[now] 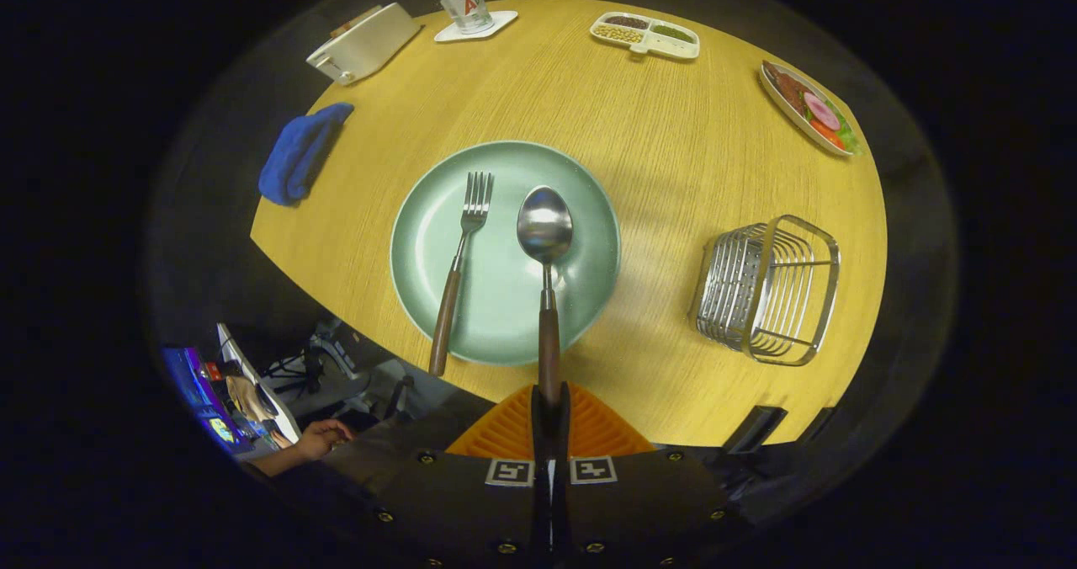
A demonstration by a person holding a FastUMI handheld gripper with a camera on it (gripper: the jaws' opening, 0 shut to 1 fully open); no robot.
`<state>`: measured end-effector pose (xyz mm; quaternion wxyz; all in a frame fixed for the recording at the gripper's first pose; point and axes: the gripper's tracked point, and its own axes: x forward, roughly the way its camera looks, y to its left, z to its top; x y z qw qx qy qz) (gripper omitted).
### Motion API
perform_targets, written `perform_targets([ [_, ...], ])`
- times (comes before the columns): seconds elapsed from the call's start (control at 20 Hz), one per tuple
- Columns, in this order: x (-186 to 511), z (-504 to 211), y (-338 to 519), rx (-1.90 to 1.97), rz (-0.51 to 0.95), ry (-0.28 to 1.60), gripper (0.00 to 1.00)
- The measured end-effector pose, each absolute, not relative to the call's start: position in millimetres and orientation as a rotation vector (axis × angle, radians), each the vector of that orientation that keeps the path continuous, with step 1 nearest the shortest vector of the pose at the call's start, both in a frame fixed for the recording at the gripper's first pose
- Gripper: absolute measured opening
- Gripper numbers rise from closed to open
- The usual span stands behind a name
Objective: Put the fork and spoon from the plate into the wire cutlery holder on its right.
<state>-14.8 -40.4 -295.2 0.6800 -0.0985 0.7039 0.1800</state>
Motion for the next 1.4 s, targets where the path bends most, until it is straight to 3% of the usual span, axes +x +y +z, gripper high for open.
perform_targets([
  [0.35, -22.3, -238.5, -102.9, -0.323, 0.417, 1.626, 0.01],
  [0.65, -10.2, -214.4, -158.3, -0.325, 0.326, 1.653, 0.01],
  [1.4, 23.7, -257.7, -185.5, -0.363, 0.219, 1.818, 0.01],
])
